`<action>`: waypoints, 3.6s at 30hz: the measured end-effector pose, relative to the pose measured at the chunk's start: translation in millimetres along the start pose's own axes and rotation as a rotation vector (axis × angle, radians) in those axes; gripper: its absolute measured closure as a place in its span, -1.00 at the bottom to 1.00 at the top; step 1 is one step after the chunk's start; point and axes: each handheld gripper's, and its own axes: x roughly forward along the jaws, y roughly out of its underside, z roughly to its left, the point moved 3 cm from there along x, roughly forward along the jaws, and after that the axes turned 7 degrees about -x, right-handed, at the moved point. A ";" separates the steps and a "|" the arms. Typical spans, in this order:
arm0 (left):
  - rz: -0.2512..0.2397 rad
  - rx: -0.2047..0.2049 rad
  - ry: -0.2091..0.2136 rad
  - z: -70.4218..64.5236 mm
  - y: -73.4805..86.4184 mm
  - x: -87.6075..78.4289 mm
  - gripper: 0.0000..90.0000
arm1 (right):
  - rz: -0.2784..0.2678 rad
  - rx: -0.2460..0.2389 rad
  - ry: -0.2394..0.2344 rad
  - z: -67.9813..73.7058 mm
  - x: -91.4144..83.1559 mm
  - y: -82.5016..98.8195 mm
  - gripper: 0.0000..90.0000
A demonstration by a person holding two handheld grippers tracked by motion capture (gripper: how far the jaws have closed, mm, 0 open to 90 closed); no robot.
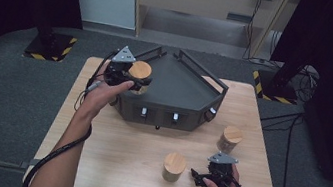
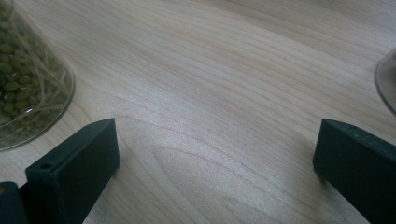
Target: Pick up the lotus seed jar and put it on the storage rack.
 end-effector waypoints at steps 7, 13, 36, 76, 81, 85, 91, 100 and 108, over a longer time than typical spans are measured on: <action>0.016 -0.007 0.000 5.6 1.3 15.4 -0.45 | -0.001 -0.001 0.001 0.0 0.0 0.1 -0.99; 0.032 -0.012 -0.003 8.4 2.6 24.9 -0.45 | -0.001 -0.001 0.000 0.0 0.0 0.1 -0.99; 0.048 -0.040 -0.017 19.5 14.0 42.2 -0.45 | -0.001 -0.001 0.000 0.0 0.1 0.1 -0.99; 0.070 -0.098 -0.053 25.2 10.4 30.4 -0.86 | 0.000 0.000 0.000 0.1 0.0 0.0 -0.99; 0.070 -0.068 -0.052 22.0 13.2 16.8 -0.87 | 0.000 0.000 0.000 0.1 0.1 0.0 -0.99; 0.053 -0.049 -0.052 17.4 16.2 6.0 -0.88 | 0.001 -0.001 0.000 0.1 0.0 0.0 -0.99; 0.036 -0.023 -0.068 5.7 22.7 -11.0 -0.88 | 0.001 -0.001 0.001 0.1 0.0 0.0 -0.99; 0.010 0.009 -0.075 -9.8 35.8 -35.7 -0.88 | 0.001 -0.001 0.001 0.1 0.1 0.0 -0.99; 0.004 0.003 -0.084 -18.5 48.2 -49.5 -0.90 | 0.001 -0.001 0.001 0.1 0.0 0.0 -0.99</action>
